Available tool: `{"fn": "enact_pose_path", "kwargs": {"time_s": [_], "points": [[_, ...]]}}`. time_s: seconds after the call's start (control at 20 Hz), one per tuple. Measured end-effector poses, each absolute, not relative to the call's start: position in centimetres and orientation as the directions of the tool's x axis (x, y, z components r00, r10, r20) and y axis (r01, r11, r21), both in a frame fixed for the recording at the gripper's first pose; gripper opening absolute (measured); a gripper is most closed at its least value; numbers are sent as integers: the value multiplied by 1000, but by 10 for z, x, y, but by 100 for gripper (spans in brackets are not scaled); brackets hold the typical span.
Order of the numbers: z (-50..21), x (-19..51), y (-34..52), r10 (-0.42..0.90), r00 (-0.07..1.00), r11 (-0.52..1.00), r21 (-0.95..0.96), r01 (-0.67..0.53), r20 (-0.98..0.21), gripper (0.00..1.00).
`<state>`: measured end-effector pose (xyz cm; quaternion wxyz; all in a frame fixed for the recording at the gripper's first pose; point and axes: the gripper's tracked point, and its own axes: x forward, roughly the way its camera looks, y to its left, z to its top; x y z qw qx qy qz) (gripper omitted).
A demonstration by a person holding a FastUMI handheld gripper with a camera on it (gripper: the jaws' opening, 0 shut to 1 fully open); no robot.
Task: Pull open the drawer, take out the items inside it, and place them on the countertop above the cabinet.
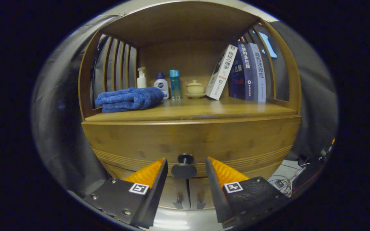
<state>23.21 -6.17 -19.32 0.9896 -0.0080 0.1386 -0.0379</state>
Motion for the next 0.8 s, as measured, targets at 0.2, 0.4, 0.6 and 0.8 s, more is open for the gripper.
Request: {"fn": "enact_pose_path", "kwargs": {"time_s": [0.2, 0.4, 0.6, 0.8], "points": [[-208, 250, -61, -84, 959, 996, -24, 80, -270, 49], [-202, 237, -59, -68, 965, 998, -2, 70, -254, 40], [-203, 237, -59, -71, 964, 997, -28, 66, -257, 30], [-202, 218, -55, -79, 965, 997, -16, 78, -251, 30]]}}
